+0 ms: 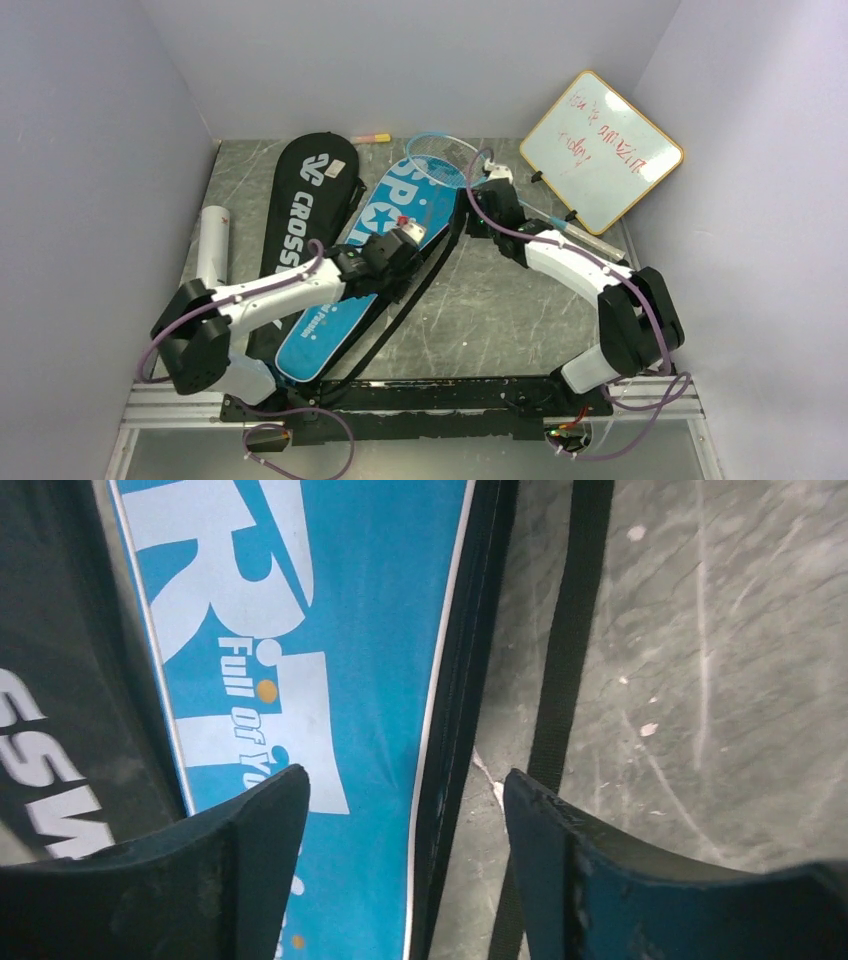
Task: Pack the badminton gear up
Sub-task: Open the racket bag at the center of the board, then pick up the racket from the center of the board, then place the racket in the racket bag.
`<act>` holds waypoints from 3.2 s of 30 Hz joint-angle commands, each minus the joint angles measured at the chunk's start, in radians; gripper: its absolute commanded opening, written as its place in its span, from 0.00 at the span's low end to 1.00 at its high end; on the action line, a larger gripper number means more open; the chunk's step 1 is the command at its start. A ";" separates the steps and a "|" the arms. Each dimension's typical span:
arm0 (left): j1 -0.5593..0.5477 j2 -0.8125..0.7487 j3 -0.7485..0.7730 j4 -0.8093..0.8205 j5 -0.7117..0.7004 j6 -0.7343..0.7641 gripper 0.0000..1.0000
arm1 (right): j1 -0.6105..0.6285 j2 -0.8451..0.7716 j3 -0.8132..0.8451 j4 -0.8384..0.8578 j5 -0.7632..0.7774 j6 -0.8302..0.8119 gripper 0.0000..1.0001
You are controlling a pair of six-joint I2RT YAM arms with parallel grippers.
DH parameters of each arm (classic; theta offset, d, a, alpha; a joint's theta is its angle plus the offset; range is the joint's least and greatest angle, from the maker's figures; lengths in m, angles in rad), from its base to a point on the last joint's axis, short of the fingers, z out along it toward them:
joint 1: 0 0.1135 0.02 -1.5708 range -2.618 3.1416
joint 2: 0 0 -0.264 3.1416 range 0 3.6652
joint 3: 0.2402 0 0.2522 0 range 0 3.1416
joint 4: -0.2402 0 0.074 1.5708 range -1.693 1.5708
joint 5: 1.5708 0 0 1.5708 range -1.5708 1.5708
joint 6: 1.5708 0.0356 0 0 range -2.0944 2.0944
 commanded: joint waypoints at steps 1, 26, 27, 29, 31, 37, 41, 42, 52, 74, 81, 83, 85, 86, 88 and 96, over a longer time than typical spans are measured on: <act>-0.071 0.088 0.071 -0.117 -0.197 0.070 0.77 | -0.088 0.003 0.102 -0.027 0.026 -0.053 0.82; -0.075 0.252 0.203 -0.269 -0.269 0.055 0.05 | -0.356 0.581 0.749 -0.368 -0.165 -0.729 0.83; -0.075 0.250 0.209 -0.270 -0.254 0.055 0.05 | -0.364 0.611 0.791 -0.403 -0.183 -0.746 0.82; -0.075 0.253 0.224 -0.272 -0.232 0.051 0.05 | -0.377 0.669 0.858 -0.459 -0.203 -0.775 0.78; -0.074 0.260 0.242 -0.281 -0.215 0.046 0.05 | -0.388 0.709 0.901 -0.491 -0.194 -0.793 0.75; -0.073 0.300 0.310 -0.323 -0.146 0.022 0.05 | -0.410 0.784 0.946 -0.512 -0.207 -0.802 0.70; -0.071 0.301 0.324 -0.318 -0.107 0.013 0.05 | -0.411 0.824 0.973 -0.527 -0.212 -0.796 0.67; -0.069 0.301 0.324 -0.314 -0.093 0.010 0.05 | -0.411 0.829 0.974 -0.524 -0.214 -0.793 0.67; 0.039 0.223 0.218 -0.155 0.208 -0.030 0.05 | -0.409 0.746 0.901 -0.487 -0.412 -0.712 0.06; 0.232 0.281 0.240 0.231 0.585 -0.203 0.05 | -0.146 0.053 0.461 -0.436 0.007 -0.085 0.00; 0.231 0.264 0.301 0.201 0.450 -0.179 0.05 | -0.062 -0.114 0.240 -0.585 0.153 0.021 0.00; 0.232 0.248 0.302 0.203 0.431 -0.173 0.05 | -0.051 -0.188 0.148 -0.589 0.139 0.024 0.00; 0.231 0.235 0.298 0.210 0.410 -0.169 0.05 | -0.034 -0.243 0.074 -0.598 0.118 0.054 0.00; 0.231 0.230 0.300 0.210 0.400 -0.165 0.05 | -0.024 -0.266 0.044 -0.603 0.117 0.078 0.00; 0.231 0.230 0.313 0.203 0.379 -0.156 0.05 | -0.001 -0.290 0.000 -0.620 0.139 0.144 0.00; 0.229 0.228 0.348 0.201 0.402 -0.136 0.05 | 0.082 -0.253 -0.109 -0.600 0.152 0.193 0.00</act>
